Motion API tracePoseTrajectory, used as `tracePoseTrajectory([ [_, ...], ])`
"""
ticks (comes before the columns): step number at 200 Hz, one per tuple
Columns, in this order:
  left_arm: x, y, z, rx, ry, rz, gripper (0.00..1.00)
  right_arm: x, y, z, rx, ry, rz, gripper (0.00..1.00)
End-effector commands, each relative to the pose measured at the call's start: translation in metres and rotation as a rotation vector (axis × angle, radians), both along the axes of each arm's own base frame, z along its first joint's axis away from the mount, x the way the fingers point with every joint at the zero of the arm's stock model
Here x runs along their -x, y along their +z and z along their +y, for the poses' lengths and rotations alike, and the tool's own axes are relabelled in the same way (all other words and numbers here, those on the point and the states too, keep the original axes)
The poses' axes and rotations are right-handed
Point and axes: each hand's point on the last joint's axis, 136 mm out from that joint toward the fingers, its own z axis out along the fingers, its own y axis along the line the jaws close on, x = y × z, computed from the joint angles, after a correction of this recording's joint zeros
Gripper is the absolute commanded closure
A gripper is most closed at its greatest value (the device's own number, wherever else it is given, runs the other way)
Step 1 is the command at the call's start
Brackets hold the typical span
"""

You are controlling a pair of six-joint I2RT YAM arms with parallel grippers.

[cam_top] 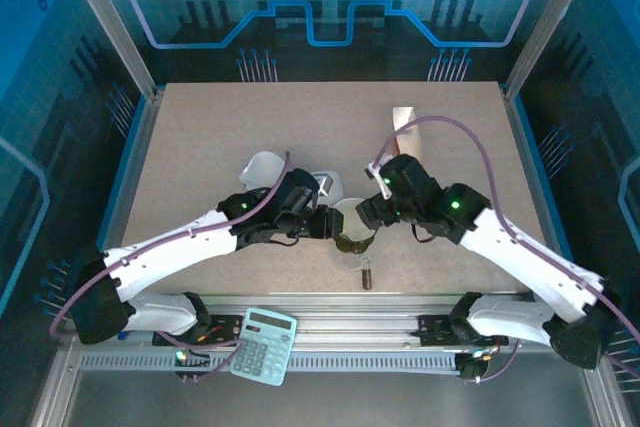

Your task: Place the coffee filter in the dripper

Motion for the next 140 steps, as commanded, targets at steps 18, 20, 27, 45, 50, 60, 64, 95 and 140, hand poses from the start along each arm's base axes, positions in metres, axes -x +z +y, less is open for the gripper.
tracePoseTrajectory([
  [18,0.003,0.0,0.002,0.001,0.001,-0.001,0.6,0.002,0.022,-0.006,-0.071,-0.045,-0.066,0.13],
  [20,0.003,0.001,0.002,0.0,0.002,-0.002,0.59,0.002,0.022,-0.007,-0.072,-0.045,-0.066,0.13],
  [27,0.002,0.003,0.002,0.003,0.005,-0.008,0.58,0.002,0.022,-0.007,-0.075,-0.046,-0.067,0.13],
  [45,0.001,0.008,0.004,0.008,0.013,-0.022,0.53,0.003,0.024,-0.007,-0.08,-0.046,-0.068,0.13],
  [50,0.001,0.009,0.005,0.008,0.014,-0.024,0.52,0.003,0.024,-0.008,-0.081,-0.047,-0.069,0.13],
  [60,0.0,0.012,0.006,0.01,0.018,-0.03,0.5,0.003,0.026,-0.008,-0.087,-0.047,-0.074,0.13],
  [64,0.0,0.013,0.006,0.011,0.02,-0.031,0.49,0.003,0.028,-0.008,-0.09,-0.05,-0.077,0.13],
  [95,-0.002,0.023,0.008,0.032,0.03,-0.055,0.43,0.004,0.034,-0.01,-0.102,-0.056,-0.093,0.13],
  [140,-0.004,0.037,0.011,0.051,0.043,-0.084,0.37,0.005,0.046,-0.017,-0.121,-0.074,-0.125,0.12],
])
